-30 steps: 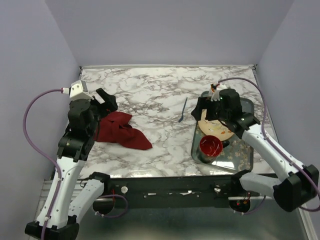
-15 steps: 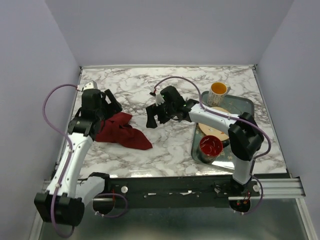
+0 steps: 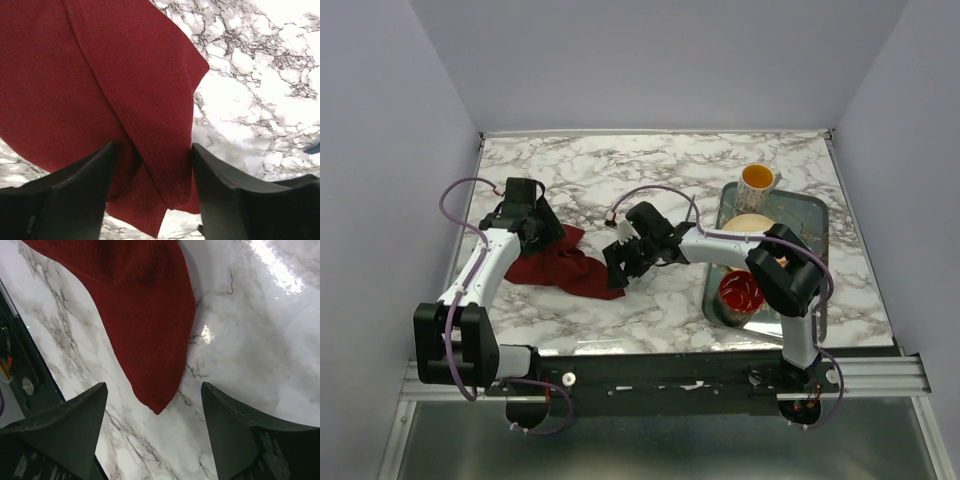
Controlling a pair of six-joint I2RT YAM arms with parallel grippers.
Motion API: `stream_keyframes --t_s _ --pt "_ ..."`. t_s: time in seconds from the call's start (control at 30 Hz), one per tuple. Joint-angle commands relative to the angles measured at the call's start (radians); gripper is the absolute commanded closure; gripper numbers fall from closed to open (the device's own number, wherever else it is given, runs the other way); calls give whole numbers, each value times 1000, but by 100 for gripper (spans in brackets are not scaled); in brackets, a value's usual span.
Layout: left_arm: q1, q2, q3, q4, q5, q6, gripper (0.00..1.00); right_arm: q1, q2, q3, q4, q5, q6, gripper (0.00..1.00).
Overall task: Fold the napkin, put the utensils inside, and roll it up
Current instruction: Flatten the napkin out
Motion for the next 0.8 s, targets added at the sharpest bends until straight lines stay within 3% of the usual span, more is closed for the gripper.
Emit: stream_keyframes --t_s 0.0,0.1,0.17,0.2,0.23,0.3,0.33,0.5,0.53,0.63,0.77 --pt "5 -5 -55 28 54 25 44 9 63 -21 75 -46 5 21" --pt "7 -17 -60 35 52 35 59 8 93 5 93 -66 22 33" --pt "7 -35 -43 52 57 43 65 9 118 41 95 -81 40 46" --pt "7 -40 -29 54 51 51 80 8 124 52 97 -77 44 51" --pt "7 -40 8 46 40 61 86 9 136 64 98 -68 45 66" --pt "13 -29 52 46 31 74 100 6 141 121 83 -22 48 88" --pt "19 -10 104 46 38 78 100 -6 136 149 68 0 44 99" --pt "59 76 366 64 182 52 100 -116 -26 282 -73 170 5 99" --pt "59 108 499 45 181 54 100 -160 -73 305 -86 198 -4 99" --pt "59 112 694 31 100 75 100 -189 -230 339 -118 284 -83 99" --pt "82 43 703 44 5 86 100 -185 -325 352 -175 218 -116 99"
